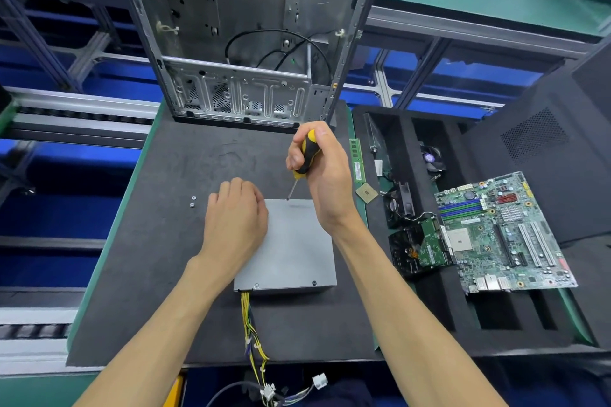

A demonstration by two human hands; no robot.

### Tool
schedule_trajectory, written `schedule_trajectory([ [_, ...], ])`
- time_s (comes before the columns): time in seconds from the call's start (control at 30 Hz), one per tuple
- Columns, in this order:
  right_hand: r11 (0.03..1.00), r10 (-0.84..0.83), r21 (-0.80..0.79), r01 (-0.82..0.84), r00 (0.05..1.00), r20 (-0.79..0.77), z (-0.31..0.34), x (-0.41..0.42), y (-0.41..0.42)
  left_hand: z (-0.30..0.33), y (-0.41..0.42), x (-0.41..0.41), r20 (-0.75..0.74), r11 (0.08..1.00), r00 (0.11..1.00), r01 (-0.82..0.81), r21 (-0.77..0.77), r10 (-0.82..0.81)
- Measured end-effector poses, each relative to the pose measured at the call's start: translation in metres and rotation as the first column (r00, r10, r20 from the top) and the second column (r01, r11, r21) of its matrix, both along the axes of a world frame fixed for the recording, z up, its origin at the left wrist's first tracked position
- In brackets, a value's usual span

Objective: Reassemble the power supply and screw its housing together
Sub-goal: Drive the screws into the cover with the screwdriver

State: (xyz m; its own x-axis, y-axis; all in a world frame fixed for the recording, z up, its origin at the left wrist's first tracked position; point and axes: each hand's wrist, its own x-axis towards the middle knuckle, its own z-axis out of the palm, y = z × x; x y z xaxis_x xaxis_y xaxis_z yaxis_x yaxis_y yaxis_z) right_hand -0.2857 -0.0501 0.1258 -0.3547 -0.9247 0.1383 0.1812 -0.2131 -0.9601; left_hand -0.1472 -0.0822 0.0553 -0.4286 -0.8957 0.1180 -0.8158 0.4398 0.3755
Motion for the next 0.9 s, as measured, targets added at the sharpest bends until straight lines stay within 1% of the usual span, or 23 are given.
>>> schedule_trajectory([
  [0.2,1.0,-0.009,-0.013,0.009,1.0,0.014,-0.001,-0.002,0.004,0.008,-0.005,-0.002,-0.081,0.991,0.996,-0.038,0.127,0.049],
  [0.37,1.0,-0.012,-0.022,0.012,1.0,0.016,-0.002,-0.002,0.006,0.008,-0.01,-0.004,-0.032,0.974,0.997,-0.062,0.22,0.07],
  [0.47,1.0,-0.018,-0.02,0.019,1.0,0.022,-0.002,-0.003,0.006,0.011,-0.01,-0.006,-0.037,0.958,0.996,-0.072,0.278,0.085],
  [0.6,0.999,-0.025,-0.02,0.026,0.999,0.035,-0.001,-0.005,0.007,0.014,-0.005,-0.006,-0.025,0.971,0.995,-0.084,0.225,0.092],
  [0.73,0.999,-0.031,-0.024,0.032,0.999,0.037,-0.002,-0.007,0.008,0.016,-0.002,-0.004,-0.111,0.971,0.984,-0.112,0.21,0.137],
  [0.8,0.999,-0.034,-0.022,0.035,0.999,0.041,-0.003,-0.008,0.008,0.017,-0.001,-0.004,-0.069,0.983,0.99,-0.113,0.146,0.124],
  [0.9,0.999,-0.042,-0.025,0.043,0.998,0.049,-0.004,-0.01,0.007,0.019,-0.003,-0.005,0.047,0.995,0.995,-0.089,0.052,0.087],
])
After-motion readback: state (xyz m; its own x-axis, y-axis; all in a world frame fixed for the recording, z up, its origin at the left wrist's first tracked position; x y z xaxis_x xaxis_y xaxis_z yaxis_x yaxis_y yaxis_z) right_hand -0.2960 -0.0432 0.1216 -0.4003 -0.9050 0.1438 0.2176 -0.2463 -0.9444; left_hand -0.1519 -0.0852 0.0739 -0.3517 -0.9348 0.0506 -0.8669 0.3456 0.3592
